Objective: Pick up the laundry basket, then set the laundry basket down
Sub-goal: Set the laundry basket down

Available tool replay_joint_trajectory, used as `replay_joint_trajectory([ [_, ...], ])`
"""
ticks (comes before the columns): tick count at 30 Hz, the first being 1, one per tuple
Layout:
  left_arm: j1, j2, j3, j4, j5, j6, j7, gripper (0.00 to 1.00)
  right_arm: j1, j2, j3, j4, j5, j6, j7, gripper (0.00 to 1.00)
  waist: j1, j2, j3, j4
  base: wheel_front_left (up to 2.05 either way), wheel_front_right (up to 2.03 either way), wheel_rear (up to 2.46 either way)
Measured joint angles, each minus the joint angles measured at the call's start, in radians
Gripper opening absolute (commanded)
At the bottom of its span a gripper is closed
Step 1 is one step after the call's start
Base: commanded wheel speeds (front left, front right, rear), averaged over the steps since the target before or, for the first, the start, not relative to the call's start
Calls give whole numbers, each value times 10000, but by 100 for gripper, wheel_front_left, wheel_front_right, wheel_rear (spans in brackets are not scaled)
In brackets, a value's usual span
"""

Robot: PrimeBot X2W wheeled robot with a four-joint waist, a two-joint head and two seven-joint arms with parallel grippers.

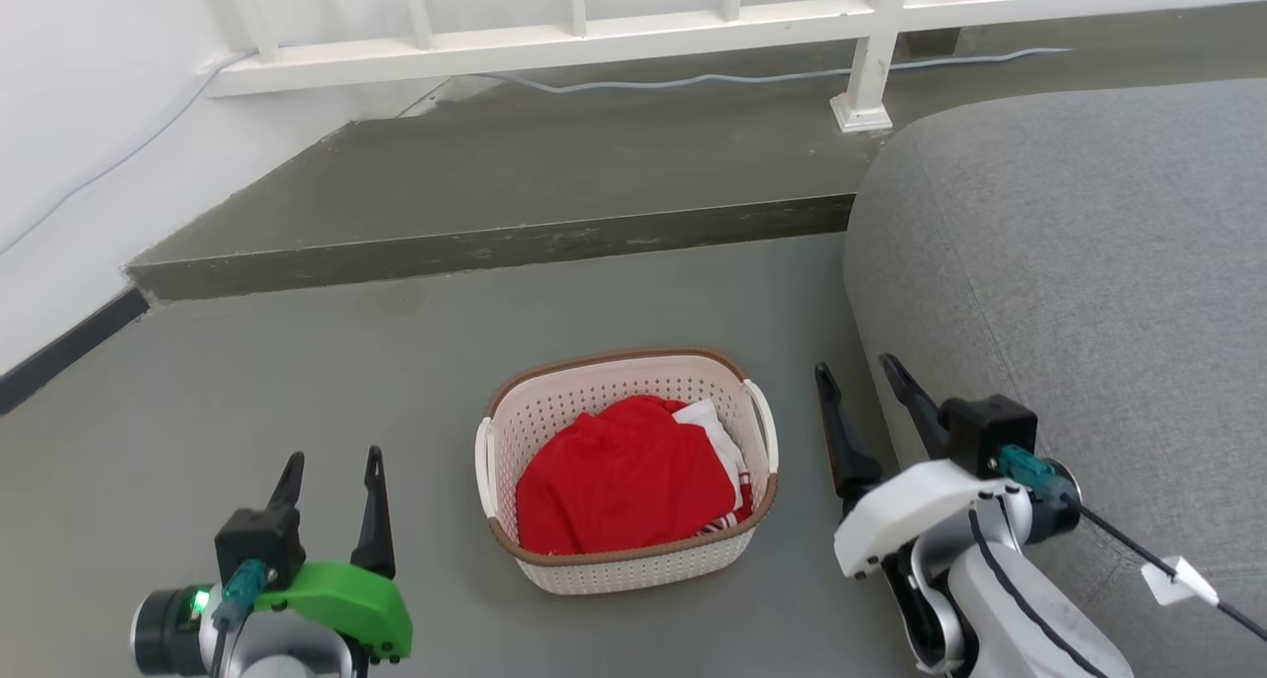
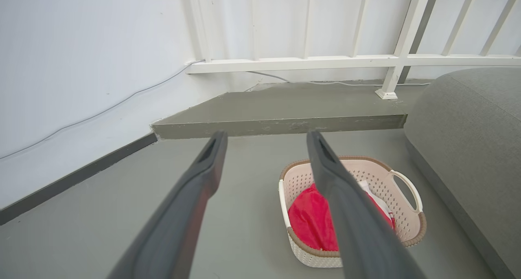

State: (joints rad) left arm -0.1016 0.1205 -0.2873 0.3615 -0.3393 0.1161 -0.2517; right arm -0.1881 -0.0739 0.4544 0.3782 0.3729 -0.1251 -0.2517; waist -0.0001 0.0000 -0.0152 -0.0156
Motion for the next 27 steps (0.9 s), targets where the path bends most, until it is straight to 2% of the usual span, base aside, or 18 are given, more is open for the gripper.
replay_joint_trajectory([
  [10, 660, -35, 322, -556, 123, 4, 0, 100, 1053, 104, -430, -617, -347, -2, 0, 100, 0, 0, -101, 7, 0, 0, 0],
  [27, 1125, -111, 477, -1147, 629, 33, 0, 100, 1629, 165, -779, -1246, -782, -2, 0, 100, 0, 0, -154, -16, 0, 0, 0],
])
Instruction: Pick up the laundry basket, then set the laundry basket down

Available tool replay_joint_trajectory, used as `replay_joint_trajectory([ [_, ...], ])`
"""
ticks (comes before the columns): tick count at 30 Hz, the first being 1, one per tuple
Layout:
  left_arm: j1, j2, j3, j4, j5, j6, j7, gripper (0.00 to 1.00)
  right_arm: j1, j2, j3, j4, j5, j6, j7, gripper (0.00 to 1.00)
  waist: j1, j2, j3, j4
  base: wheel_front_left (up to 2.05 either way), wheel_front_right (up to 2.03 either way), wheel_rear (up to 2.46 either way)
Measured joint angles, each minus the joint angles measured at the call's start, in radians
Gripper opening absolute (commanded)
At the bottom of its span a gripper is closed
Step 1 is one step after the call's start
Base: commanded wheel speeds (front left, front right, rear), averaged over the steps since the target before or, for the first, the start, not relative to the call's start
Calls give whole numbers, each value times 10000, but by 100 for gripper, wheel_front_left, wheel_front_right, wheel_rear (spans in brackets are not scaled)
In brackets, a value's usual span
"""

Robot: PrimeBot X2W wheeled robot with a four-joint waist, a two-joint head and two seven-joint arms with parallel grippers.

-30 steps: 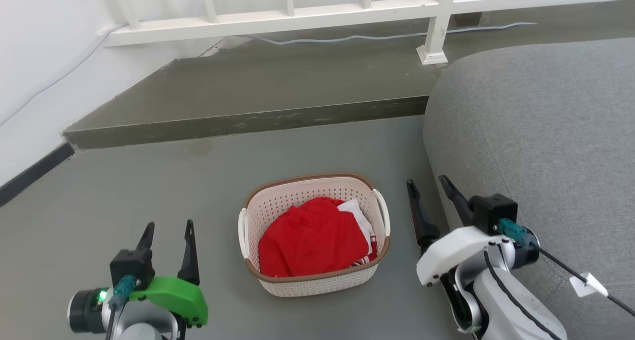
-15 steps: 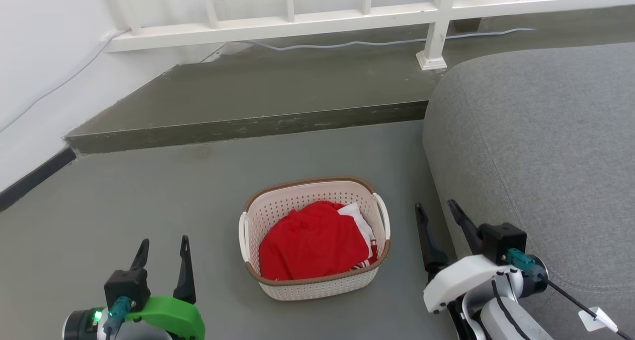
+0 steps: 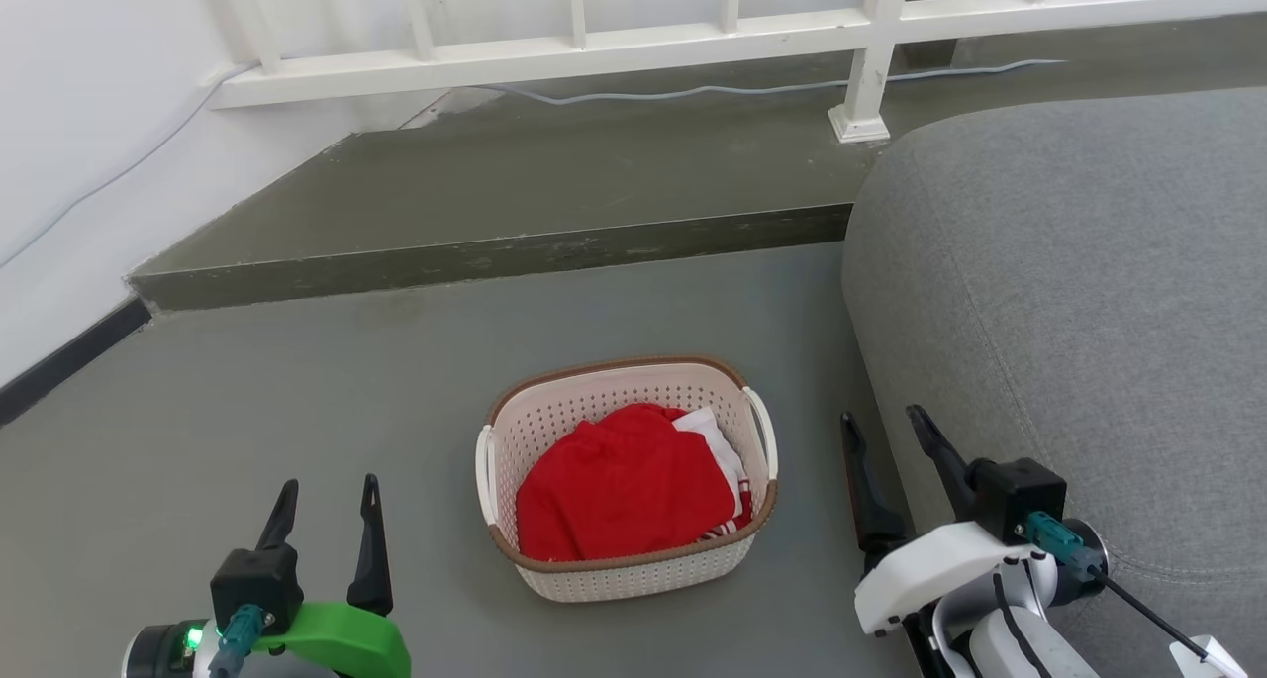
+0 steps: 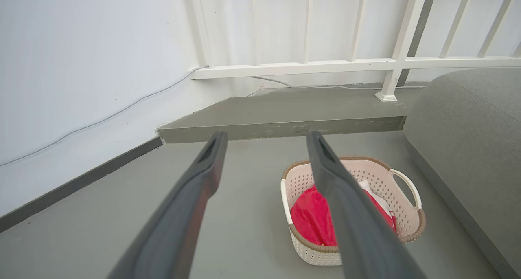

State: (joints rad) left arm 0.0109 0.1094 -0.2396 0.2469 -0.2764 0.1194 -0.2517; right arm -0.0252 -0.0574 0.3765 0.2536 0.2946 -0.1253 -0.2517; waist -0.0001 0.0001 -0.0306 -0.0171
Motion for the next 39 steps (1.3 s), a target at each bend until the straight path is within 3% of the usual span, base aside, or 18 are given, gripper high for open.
replay_joint_trajectory([
  [26, 477, -75, 211, -184, 305, 2, 0, 100, 564, 50, -65, -385, -316, 0, 0, 100, 0, 0, -122, -3, 0, 0, 0],
  [27, 513, -75, 222, -190, 337, 2, 0, 0, 571, 52, -71, -391, -316, 0, 0, 0, 0, 0, -129, -3, 0, 0, 0],
  [39, 758, -274, 222, 407, -73, -65, 150, 0, 1176, 58, -33, -54, 86, 109, 17, 0, 1, 0, -107, 3, 0, 0, 0],
])
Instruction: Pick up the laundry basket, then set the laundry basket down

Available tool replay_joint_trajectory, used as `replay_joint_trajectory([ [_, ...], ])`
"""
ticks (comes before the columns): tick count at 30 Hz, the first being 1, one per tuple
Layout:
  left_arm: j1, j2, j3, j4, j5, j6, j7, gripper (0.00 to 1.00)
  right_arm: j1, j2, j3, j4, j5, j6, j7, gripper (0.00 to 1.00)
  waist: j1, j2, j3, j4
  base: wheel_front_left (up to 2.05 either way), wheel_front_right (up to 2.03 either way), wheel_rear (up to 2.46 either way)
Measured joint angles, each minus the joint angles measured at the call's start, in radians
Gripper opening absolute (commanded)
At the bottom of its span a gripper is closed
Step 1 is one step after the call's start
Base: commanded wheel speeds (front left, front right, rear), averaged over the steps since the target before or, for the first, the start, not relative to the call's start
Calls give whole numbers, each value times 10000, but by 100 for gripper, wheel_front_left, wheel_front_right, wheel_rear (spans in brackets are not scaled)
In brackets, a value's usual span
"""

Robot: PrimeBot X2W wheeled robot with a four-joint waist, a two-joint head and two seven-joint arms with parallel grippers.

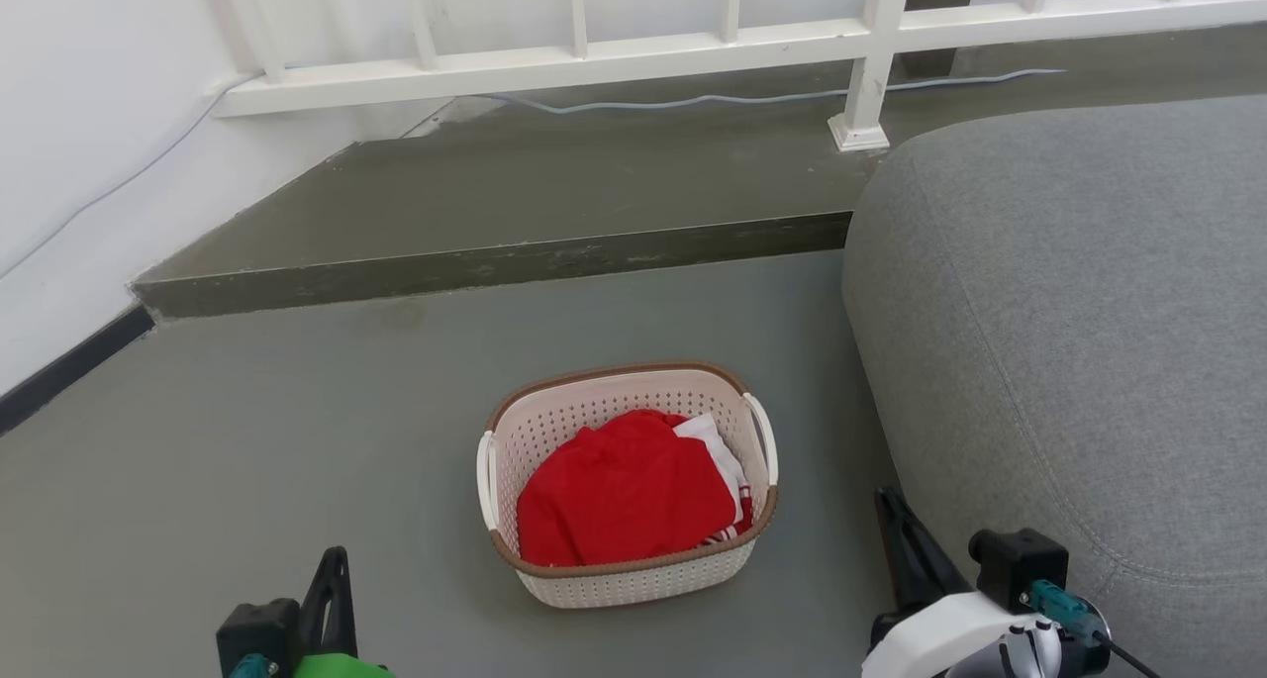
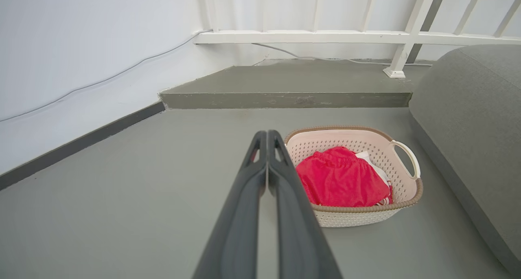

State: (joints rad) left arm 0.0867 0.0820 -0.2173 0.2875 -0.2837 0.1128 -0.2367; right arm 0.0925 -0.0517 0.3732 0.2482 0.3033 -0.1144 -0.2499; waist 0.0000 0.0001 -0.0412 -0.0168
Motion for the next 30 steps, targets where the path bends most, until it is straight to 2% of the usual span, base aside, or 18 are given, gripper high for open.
replay_joint_trajectory([
  [30, -266, -100, 895, 105, -3827, -686, 1147, 0, -12, -105, -1112, -445, 4033, 437, 631, 0, 0, 0, 138, 61, 0, 0, 0],
])
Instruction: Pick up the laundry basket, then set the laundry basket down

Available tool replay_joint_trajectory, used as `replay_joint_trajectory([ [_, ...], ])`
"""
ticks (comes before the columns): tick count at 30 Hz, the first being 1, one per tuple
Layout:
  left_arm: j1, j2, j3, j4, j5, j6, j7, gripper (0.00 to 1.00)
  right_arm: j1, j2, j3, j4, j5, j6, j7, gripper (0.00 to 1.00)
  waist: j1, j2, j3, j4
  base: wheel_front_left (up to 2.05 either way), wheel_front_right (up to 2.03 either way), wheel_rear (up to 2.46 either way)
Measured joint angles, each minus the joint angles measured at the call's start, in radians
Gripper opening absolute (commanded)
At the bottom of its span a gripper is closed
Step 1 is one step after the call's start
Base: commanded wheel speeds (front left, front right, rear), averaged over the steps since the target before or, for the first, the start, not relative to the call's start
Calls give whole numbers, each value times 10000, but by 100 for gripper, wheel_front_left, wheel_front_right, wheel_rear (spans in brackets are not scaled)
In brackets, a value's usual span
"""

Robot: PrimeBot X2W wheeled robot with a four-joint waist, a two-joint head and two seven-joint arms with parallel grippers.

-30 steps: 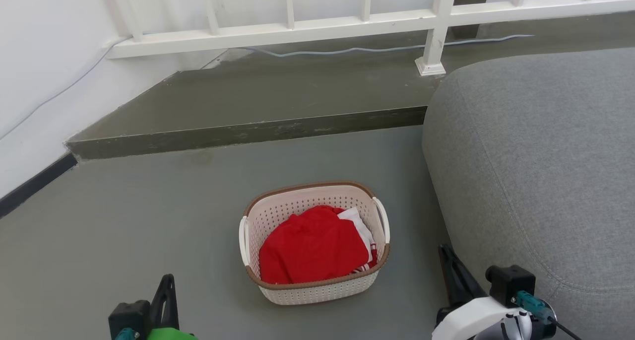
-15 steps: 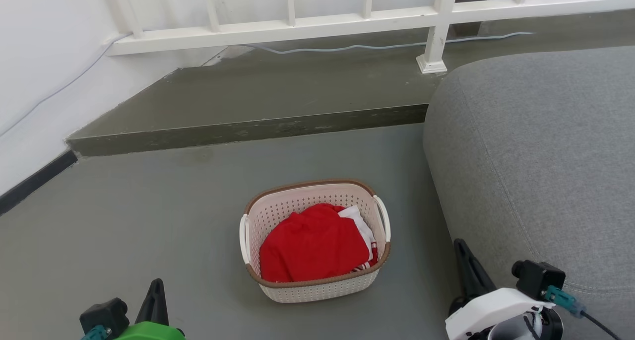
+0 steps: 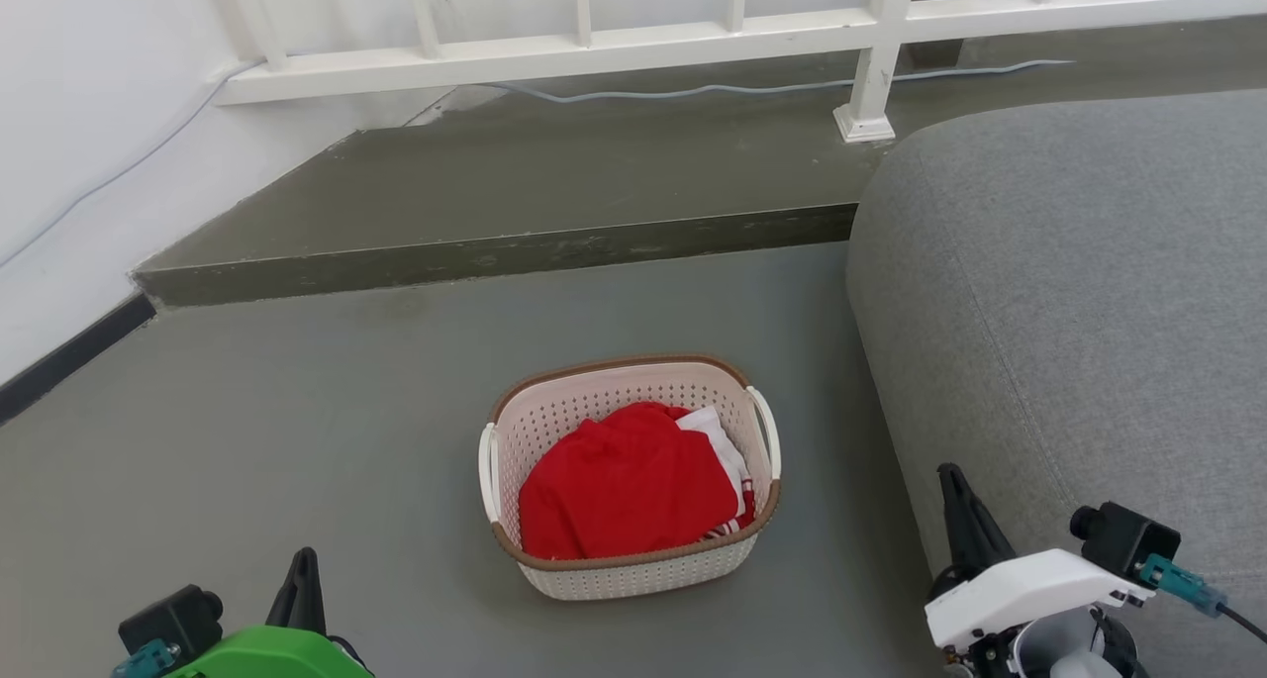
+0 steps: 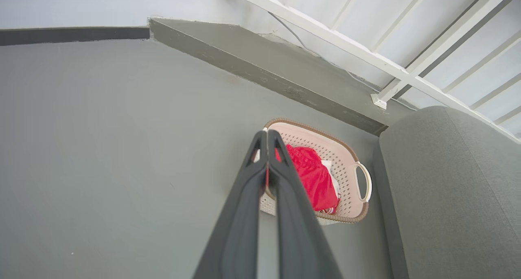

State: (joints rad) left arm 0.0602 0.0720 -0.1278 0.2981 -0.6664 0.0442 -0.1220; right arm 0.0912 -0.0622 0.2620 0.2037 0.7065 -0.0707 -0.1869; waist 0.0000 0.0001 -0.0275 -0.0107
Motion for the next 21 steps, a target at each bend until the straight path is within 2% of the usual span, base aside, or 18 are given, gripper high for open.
replay_joint_trajectory([
  [21, -345, -104, 623, -33, -2604, -449, 696, 0, -291, -173, -790, 2, 2865, 441, 604, 0, 0, 0, 91, 36, 0, 0, 0],
])
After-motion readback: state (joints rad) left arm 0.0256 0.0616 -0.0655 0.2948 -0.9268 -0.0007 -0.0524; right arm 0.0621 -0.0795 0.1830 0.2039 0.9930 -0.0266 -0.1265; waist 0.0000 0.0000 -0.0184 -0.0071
